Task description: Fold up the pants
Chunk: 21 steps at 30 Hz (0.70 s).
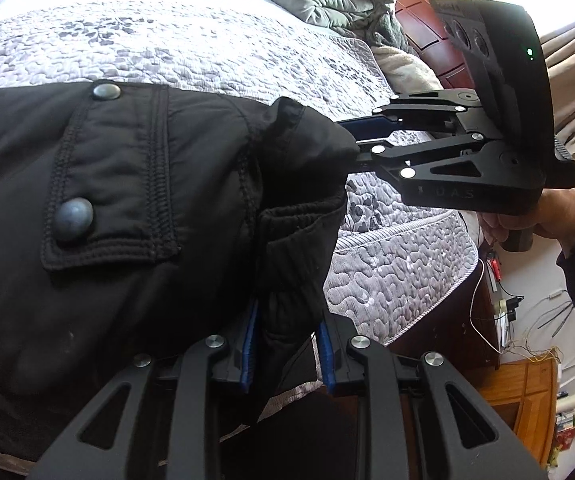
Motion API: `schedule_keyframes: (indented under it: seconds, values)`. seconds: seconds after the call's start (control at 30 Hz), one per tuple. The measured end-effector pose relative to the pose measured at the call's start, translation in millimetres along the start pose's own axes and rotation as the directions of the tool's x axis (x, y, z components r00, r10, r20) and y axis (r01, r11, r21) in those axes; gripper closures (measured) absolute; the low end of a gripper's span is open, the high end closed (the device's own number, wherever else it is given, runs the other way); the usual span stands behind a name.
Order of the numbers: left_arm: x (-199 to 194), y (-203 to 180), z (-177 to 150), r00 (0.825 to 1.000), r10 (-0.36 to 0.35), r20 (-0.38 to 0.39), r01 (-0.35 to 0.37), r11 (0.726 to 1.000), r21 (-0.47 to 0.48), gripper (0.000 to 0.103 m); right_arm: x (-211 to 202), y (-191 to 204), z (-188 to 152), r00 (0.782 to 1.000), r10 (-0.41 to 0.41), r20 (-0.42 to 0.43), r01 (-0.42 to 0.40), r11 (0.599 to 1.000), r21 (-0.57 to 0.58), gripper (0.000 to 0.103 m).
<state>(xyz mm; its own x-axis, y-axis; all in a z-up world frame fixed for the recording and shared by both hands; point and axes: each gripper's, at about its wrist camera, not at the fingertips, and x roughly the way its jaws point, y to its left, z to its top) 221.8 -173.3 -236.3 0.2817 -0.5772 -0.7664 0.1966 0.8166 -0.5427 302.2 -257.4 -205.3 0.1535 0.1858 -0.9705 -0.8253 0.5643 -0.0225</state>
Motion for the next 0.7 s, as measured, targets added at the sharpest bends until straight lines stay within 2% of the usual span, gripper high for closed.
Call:
schedule_keyframes:
  seconds: [0.13, 0.2, 0.23, 0.3, 0.33, 0.43, 0.53, 0.6, 0.7]
  values:
    - [5, 5, 2, 0.999, -0.019, -0.037, 0.019, 1.0, -0.003, 0.076, -7, -10, -16, 1.0, -0.003, 0.02, 0.002, 0.996, 0.089, 0.074]
    - [2, 8, 4, 0.997, -0.053, -0.053, 0.053, 0.999, 0.001, 0.073, -17, -16, -23, 0.999, -0.007, 0.05, 0.0, 0.988, 0.153, 0.073]
    - [-2, 11, 5, 0.994, -0.094, -0.057, 0.093, 0.996, -0.009, 0.059, -23, -19, -25, 0.997, -0.01, 0.07, -0.003, 0.982, 0.189, 0.072]
    - [-15, 14, 5, 0.983, -0.177, -0.051, 0.176, 0.984, -0.024, 0.044, -40, -19, -27, 0.991, -0.021, 0.134, -0.012, 0.969, 0.247, 0.069]
    - [-24, 14, 5, 0.983, -0.179, -0.031, 0.179, 0.984, -0.011, 0.038, -49, -17, -26, 0.985, -0.022, 0.17, -0.024, 0.964, 0.266, 0.067]
    - [-55, 19, 8, 0.979, -0.2, 0.024, 0.2, 0.98, 0.02, 0.033, -67, -4, -21, 0.965, 0.003, 0.263, -0.084, 0.951, 0.299, 0.064]
    - [-89, 40, 16, 0.98, -0.158, 0.124, 0.158, 0.987, 0.006, 0.021, -59, 11, -17, 0.959, 0.006, 0.282, -0.102, 0.94, 0.327, 0.063]
    - [-104, 63, 20, 0.979, -0.107, 0.173, 0.114, 0.993, -0.028, 0.021, -49, 21, -20, 0.955, 0.009, 0.297, -0.118, 0.928, 0.354, 0.063]
    - [-112, 98, 25, 0.98, -0.034, 0.195, 0.05, 0.996, -0.078, 0.021, -37, 36, -31, 0.947, 0.012, 0.321, -0.142, 0.913, 0.383, 0.063]
